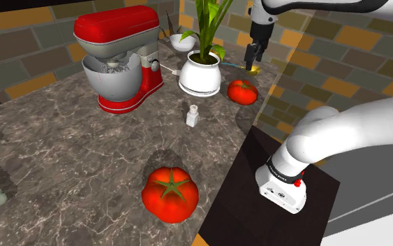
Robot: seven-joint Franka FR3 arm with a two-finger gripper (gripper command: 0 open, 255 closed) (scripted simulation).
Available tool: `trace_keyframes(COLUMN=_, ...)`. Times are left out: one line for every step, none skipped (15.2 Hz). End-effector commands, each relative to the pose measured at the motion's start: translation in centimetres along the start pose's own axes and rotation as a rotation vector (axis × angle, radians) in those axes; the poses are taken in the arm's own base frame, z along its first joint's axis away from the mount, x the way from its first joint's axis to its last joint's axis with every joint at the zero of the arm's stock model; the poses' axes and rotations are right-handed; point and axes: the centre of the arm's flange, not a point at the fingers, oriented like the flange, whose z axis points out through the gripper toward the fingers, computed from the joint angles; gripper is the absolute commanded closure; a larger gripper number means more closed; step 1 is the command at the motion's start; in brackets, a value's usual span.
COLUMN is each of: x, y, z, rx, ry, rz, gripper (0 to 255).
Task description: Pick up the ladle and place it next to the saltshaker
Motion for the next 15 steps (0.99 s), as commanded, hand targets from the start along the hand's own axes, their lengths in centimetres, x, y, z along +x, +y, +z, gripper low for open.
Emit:
trace_keyframes(x=1.1, y=2.6, z=1.2, rx=0.014, ry=0.002, rz=-0.01, gripper=0)
trace_keyframes(x=1.5, y=3.9, z=1.7, rx=0.021, ry=0.003, rz=-0.014, gripper=0)
trace_keyframes(x=2.0, y=5.1, z=2.1, rx=0.029, ry=0.004, rz=-0.018, gripper=0)
trace_keyframes(x=2.5, y=6.4, z=2.6, rx=0.036, ry=0.005, rz=-0.022, gripper=0)
trace_keyframes(x=2.9, y=7.6, z=3.1, rx=0.043, ry=0.005, rz=-0.026, gripper=0)
trace_keyframes(x=3.4, y=8.8, z=3.6, rx=0.051, ry=0.006, rz=-0.03, gripper=0)
trace_keyframes(x=3.9, y=10.1, z=4.1, rx=0.058, ry=0.007, rz=-0.035, gripper=0)
trace_keyframes(x=4.4, y=11.3, z=4.6, rx=0.066, ry=0.008, rz=-0.039, gripper=0)
trace_keyframes(x=4.9, y=12.5, z=5.2, rx=0.073, ry=0.009, rz=-0.043, gripper=0)
trace_keyframes(x=5.4, y=13.7, z=5.7, rx=0.08, ry=0.01, rz=-0.047, gripper=0)
trace_keyframes(x=5.9, y=14.9, z=6.2, rx=0.088, ry=0.01, rz=-0.051, gripper=0)
trace_keyframes(x=6.5, y=16.1, z=6.8, rx=0.095, ry=0.011, rz=-0.056, gripper=0)
trace_keyframes(x=7.0, y=17.3, z=7.4, rx=0.103, ry=0.012, rz=-0.06, gripper=0)
trace_keyframes(x=7.5, y=18.5, z=7.9, rx=0.11, ry=0.013, rz=-0.064, gripper=0)
trace_keyframes(x=8.0, y=19.7, z=8.5, rx=0.117, ry=0.014, rz=-0.068, gripper=0)
